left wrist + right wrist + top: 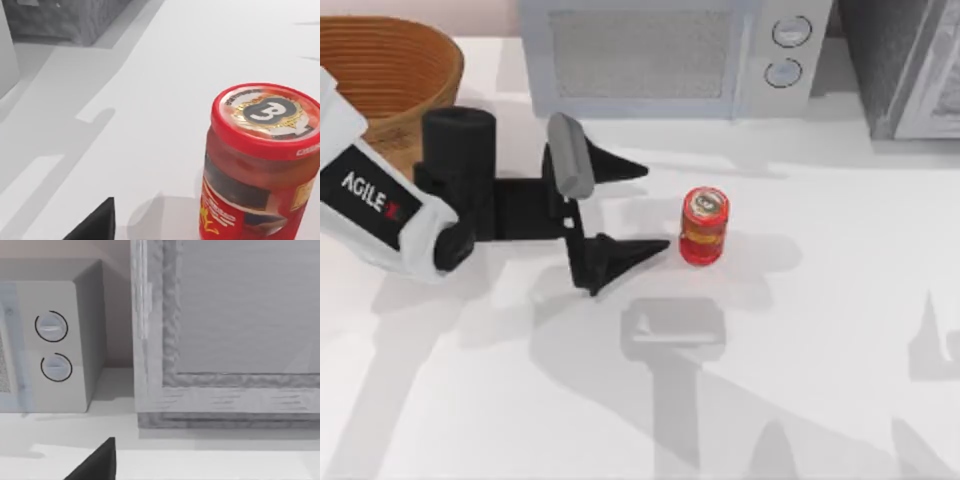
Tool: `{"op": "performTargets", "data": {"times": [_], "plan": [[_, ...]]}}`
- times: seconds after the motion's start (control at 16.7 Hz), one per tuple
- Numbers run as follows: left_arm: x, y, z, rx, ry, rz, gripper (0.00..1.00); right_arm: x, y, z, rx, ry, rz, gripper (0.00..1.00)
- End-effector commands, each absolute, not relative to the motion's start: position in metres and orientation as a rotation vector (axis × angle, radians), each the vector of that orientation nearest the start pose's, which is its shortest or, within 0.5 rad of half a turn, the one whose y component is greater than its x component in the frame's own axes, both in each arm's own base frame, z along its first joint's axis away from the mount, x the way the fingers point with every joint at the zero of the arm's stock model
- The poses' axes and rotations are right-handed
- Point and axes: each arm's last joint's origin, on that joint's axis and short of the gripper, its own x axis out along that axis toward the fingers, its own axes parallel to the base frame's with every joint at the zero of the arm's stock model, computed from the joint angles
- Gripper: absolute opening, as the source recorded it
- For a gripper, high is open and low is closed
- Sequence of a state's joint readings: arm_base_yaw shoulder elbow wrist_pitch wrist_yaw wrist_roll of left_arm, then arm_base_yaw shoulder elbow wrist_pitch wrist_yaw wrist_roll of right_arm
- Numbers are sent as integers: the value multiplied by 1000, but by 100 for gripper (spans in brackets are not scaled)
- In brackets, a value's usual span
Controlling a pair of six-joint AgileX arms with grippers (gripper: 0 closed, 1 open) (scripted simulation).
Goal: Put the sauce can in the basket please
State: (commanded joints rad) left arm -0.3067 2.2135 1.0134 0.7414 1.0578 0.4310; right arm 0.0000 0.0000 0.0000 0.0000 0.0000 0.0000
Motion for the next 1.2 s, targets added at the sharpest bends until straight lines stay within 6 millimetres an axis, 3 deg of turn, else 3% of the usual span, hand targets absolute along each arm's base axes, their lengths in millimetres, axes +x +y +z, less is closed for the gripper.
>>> {"op": "performTargets", "data": {"times": [0.18,0.54,0.96,1.2], "plan": [[381,-152,46,159,158,-1438,100,106,-1,160,0,0,0,100],[381,-151,44,156,162,-1437,100,106,-1,160,0,0,0,100],[390,-212,32,159,158,-1442,100,106,-1,160,0,0,0,100],[390,-220,30,158,157,-1442,100,106,-1,160,0,0,0,100]]}}
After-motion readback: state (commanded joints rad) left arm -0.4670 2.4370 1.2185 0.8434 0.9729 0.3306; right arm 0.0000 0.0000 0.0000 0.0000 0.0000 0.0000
